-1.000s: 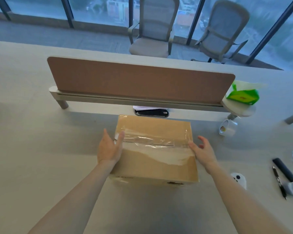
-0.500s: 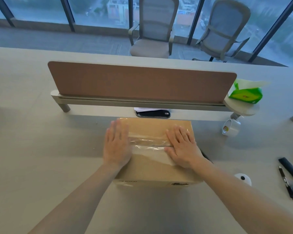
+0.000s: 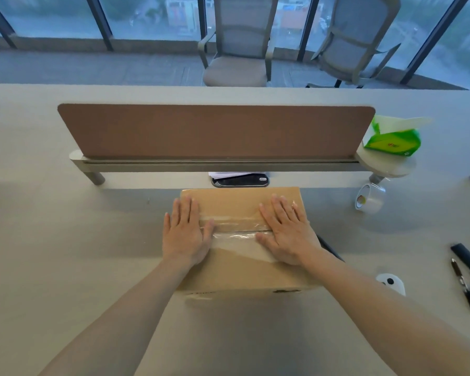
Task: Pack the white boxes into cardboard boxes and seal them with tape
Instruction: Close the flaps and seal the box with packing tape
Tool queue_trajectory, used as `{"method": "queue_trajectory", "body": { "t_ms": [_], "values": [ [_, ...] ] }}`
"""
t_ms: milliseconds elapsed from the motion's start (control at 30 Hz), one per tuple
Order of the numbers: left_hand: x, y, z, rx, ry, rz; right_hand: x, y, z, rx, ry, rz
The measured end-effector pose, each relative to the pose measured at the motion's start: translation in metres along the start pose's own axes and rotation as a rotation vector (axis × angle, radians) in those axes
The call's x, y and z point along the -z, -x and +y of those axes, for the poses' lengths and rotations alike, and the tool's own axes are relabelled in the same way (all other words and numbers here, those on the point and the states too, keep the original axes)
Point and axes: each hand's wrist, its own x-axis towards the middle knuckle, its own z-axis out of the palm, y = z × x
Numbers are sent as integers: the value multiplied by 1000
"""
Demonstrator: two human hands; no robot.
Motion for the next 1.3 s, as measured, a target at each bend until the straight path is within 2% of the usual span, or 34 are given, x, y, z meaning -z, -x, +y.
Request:
{"method": "queue_trajectory", "body": {
  "t_ms": [67,133,200,267,333,367,467,533,567,600,700,833,867,933,967,1000,1033,1067,1133,1200,1300],
  "values": [
    [0,-1,3,72,28,17,1,1,2,-2,-29,-23],
    [-1,-3,8,70,-57,118,3,4,6,-35,-54,-9],
    [0,-3,22,-63,-134,274,2,11,11,-77,-34,-21],
    [-3,-8,44,-299,-75,353,-1,14,10,-109,-62,-51],
    [-3,-11,81,-431,272,337,0,14,9,-123,-116,-54],
    [-1,-9,104,-404,508,276,3,16,10,-134,-147,-47],
    [6,-6,165,-98,1090,156,7,32,22,-146,-191,4],
    [-2,-11,194,67,1310,147,7,56,35,-168,-233,0],
    [-6,-13,205,84,1334,147,6,67,44,-205,-264,-11],
    [-9,-15,215,73,1286,160,6,77,55,-257,-285,-36],
    [-24,-13,235,-30,913,234,9,103,88,-434,-368,-68],
    [-38,-8,251,-131,622,241,31,116,134,-600,-589,151],
    [-42,-9,250,-251,571,297,38,111,147,-646,-648,224],
    [-57,-12,251,-697,484,410,53,95,174,-755,-797,345],
    [-65,-14,254,-942,449,399,60,88,188,-813,-910,388],
    [-69,-14,255,-1099,430,338,66,78,200,-871,-1033,416],
    [-74,-15,256,-1155,422,281,68,67,215,-927,-1136,444],
    [-76,-15,258,-1119,420,215,70,55,230,-971,-1206,476],
    [-72,-15,262,-882,386,32,67,33,260,-1008,-1262,532],
    [-68,-19,266,-703,219,-117,62,15,281,-1032,-1283,544],
    [-60,-22,280,-527,201,-165,51,-8,307,-1040,-1395,587]
  ]
}}
